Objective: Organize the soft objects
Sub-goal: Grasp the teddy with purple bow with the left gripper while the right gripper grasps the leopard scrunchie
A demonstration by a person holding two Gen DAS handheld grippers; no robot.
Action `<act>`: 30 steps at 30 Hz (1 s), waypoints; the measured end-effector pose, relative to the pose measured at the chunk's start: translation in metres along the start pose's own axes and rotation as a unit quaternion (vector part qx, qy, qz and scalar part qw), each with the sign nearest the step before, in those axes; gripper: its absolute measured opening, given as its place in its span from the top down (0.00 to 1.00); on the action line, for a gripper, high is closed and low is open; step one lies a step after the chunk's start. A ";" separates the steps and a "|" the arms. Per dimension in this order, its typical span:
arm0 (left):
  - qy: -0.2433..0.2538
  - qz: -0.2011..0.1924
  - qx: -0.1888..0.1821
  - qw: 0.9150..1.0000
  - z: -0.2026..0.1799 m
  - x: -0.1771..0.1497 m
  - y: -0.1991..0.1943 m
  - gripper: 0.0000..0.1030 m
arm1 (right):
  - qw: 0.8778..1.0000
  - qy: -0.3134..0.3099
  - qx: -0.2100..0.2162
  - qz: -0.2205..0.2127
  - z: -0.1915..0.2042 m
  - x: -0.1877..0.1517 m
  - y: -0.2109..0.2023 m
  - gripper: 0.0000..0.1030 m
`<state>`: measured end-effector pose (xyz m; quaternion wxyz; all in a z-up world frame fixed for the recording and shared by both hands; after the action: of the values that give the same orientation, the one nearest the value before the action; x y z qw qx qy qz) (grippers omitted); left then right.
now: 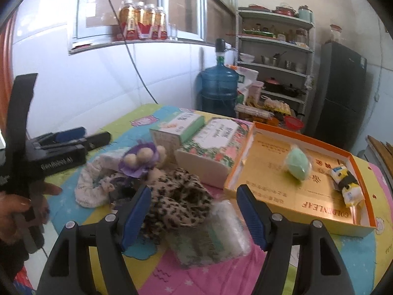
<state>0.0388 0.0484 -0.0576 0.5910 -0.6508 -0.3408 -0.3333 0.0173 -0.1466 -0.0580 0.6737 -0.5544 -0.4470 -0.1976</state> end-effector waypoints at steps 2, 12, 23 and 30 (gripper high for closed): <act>0.012 0.004 -0.014 1.000 -0.009 -0.003 0.002 0.24 | 1.000 -0.003 0.010 -0.003 0.005 0.002 0.000 0.30; 0.042 0.013 -0.063 0.997 -0.041 -0.001 0.017 0.24 | 1.000 -0.003 0.014 0.001 0.011 0.003 0.003 0.30; 0.059 0.046 -0.084 0.994 -0.064 0.002 0.045 0.24 | 1.000 0.018 0.006 0.001 -0.004 0.000 -0.001 0.30; 0.057 0.049 -0.072 0.995 -0.063 0.002 0.056 0.24 | 1.000 0.022 0.003 0.000 -0.007 -0.002 -0.001 0.30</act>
<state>0.0844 -0.0177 -0.0814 0.5767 -0.6873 -0.2495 -0.3645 0.0179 -0.1537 -0.0589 0.6851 -0.5479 -0.4327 -0.2078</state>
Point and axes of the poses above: each gripper's, at about its wrist camera, not at the fingertips, and y roughly the way its jaws point, z to its left, x to its top, the point moved 4 cm from there along y, roughly the way its jaws point, and after that the axes turned 2 degrees about -x, right-handed, at the moved point
